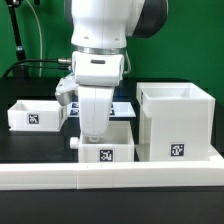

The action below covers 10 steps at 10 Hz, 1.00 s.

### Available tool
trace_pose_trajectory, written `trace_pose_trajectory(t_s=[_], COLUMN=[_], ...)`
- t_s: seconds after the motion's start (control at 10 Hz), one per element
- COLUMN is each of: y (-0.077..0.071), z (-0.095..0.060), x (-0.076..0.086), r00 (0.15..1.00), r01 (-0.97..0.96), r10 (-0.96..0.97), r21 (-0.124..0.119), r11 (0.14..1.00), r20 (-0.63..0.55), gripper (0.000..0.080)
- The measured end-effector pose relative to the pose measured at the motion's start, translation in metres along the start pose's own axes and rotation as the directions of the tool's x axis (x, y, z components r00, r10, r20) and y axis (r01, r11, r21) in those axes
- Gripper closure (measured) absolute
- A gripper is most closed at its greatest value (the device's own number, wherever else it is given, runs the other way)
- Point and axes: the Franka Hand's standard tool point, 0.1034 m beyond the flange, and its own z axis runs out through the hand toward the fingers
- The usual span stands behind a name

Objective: Assemble drawer

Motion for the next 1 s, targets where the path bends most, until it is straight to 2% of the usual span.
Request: trace_pose_trajectory(t_s=[0.2, 0.5, 0.6, 0.7, 1.0], y=[0.001, -0.001, -0.007, -0.014, -0.015], z=[-0.001, 0.001, 0.005, 0.010, 0.009], x=[0.012, 0.009, 0.009, 0.010, 0.010], r00=[1.000, 1.000, 1.000, 1.000, 1.000], r01=[-0.024, -0.025, -0.007, 0.005, 0.004], r10=[0.024, 0.025, 0.007, -0.005, -0.004], r21=[0.000, 0.002, -0.006, 0.001, 0.001], r11=[1.000, 1.000, 1.000, 1.000, 1.000], r20=[-0.003, -0.003, -0.003, 0.000, 0.000], gripper=[0.0757, 0.0757, 0.0757, 0.0757, 0.0757])
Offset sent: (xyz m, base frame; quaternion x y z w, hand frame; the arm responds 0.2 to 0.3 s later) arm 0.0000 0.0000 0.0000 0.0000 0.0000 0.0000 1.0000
